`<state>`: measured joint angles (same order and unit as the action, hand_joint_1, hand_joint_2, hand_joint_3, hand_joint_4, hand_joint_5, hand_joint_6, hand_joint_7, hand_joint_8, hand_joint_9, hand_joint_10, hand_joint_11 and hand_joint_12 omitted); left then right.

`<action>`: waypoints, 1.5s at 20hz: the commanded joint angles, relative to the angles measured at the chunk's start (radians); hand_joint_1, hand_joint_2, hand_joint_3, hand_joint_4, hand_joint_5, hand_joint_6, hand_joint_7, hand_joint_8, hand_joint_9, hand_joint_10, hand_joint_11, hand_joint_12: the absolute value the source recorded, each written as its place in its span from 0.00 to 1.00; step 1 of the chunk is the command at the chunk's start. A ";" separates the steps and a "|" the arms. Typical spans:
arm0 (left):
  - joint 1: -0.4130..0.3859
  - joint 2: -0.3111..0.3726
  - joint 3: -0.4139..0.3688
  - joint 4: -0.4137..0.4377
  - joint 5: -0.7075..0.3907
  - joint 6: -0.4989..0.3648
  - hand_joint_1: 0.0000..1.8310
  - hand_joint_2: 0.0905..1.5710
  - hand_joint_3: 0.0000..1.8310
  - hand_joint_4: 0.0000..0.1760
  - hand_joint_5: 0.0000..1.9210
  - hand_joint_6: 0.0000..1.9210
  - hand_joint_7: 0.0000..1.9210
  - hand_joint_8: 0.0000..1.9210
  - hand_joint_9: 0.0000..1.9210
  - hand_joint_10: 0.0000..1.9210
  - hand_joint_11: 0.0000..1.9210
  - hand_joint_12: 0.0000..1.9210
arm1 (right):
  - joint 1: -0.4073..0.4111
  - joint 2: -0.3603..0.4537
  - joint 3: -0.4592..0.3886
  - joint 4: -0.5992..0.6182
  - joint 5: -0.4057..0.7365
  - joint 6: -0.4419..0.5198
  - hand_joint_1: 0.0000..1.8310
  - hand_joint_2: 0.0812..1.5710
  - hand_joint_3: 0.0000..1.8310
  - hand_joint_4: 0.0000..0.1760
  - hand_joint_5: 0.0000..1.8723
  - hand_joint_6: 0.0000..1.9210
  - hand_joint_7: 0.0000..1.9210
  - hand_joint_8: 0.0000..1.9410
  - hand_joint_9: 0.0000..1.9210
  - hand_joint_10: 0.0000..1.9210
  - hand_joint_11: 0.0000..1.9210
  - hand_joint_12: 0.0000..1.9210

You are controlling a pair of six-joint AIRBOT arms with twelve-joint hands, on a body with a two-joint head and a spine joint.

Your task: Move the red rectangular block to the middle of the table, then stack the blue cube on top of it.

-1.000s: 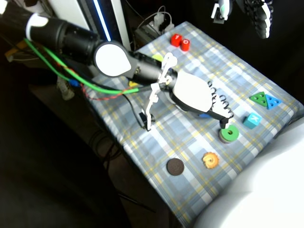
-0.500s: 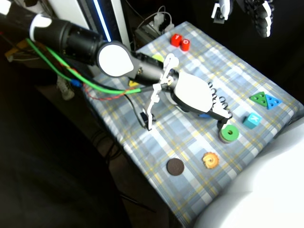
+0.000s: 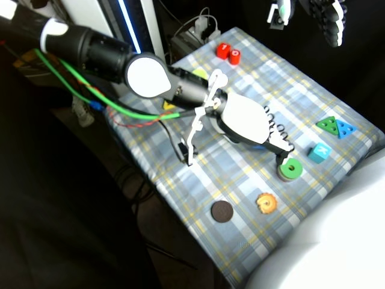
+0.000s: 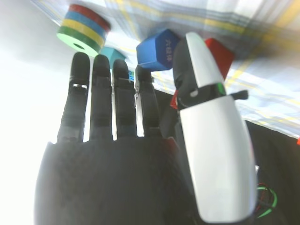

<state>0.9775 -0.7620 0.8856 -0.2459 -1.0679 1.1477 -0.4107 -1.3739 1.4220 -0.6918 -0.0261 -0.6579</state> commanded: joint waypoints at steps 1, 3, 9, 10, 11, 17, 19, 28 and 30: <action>-0.005 0.005 -0.001 0.002 -0.130 -0.006 0.49 0.92 0.00 0.32 0.01 0.00 0.00 0.00 0.00 0.00 0.00 0.00 | 0.007 -0.003 0.005 0.000 0.073 -0.002 0.53 0.76 0.00 0.23 0.18 0.00 0.19 0.01 0.17 0.01 0.00 0.46; -0.005 0.005 -0.001 0.001 -0.130 -0.006 0.49 0.92 0.00 0.31 0.01 0.00 0.00 0.00 0.00 0.00 0.00 0.00 | 0.007 -0.004 0.006 0.006 0.073 -0.002 0.51 0.77 0.00 0.18 0.24 0.02 0.24 0.02 0.20 0.01 0.00 0.48; -0.002 0.005 -0.001 -0.006 -0.131 -0.006 0.48 0.92 0.00 0.29 0.01 0.00 0.00 0.00 0.00 0.00 0.00 0.00 | 0.007 -0.002 -0.001 0.029 0.081 -0.002 0.52 0.81 0.00 0.00 0.35 0.76 0.45 0.02 0.25 0.23 0.00 0.72; -0.001 0.005 -0.001 -0.007 -0.131 -0.006 0.48 0.93 0.00 0.32 0.01 0.00 0.00 0.00 0.00 0.00 0.00 0.00 | 0.007 -0.002 -0.004 0.033 0.082 -0.002 0.60 0.80 0.00 0.12 0.39 0.72 0.38 0.57 0.24 0.49 0.00 0.89; 0.001 0.005 -0.001 -0.009 -0.132 -0.006 0.48 0.93 0.00 0.29 0.01 0.00 0.00 0.00 0.00 0.00 0.00 0.00 | 0.007 -0.002 -0.016 0.033 0.084 -0.002 0.61 0.80 0.00 0.00 0.36 0.71 0.38 0.74 0.23 0.66 0.01 0.98; 0.004 0.005 -0.004 -0.015 -0.130 -0.006 0.49 0.92 0.00 0.33 0.01 0.00 0.00 0.00 0.00 0.00 0.00 0.00 | 0.011 0.118 -0.103 0.049 0.124 -0.001 0.61 0.80 0.00 0.14 0.38 0.72 0.38 0.74 0.22 0.66 0.00 0.97; 0.007 0.004 -0.004 -0.019 -0.130 -0.006 0.49 0.92 0.00 0.35 0.01 0.00 0.00 0.00 0.00 0.00 0.00 0.00 | 0.018 0.160 -0.139 0.054 0.157 -0.001 0.63 0.79 0.00 0.00 0.37 0.70 0.41 0.72 0.27 0.72 0.06 1.00; 0.014 -0.002 -0.002 -0.027 -0.129 -0.006 0.48 0.92 0.00 0.32 0.00 0.00 0.00 0.00 0.00 0.00 0.00 0.00 | 0.044 0.277 -0.242 0.064 0.265 0.000 0.64 0.78 0.00 0.00 0.35 0.70 0.43 0.73 0.36 0.73 0.24 0.93; 0.016 -0.004 0.000 -0.029 -0.126 -0.006 0.48 0.92 0.00 0.31 0.00 0.00 0.00 0.00 0.00 0.00 0.00 0.00 | 0.052 0.288 -0.254 0.064 0.285 0.001 0.63 0.79 0.00 0.00 0.35 0.71 0.42 0.74 0.32 0.74 0.18 0.94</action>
<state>1.0008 -0.7647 0.8841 -0.2749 -1.0702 1.1477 -0.3775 -1.0805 1.1706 -0.6361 0.1570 -0.6563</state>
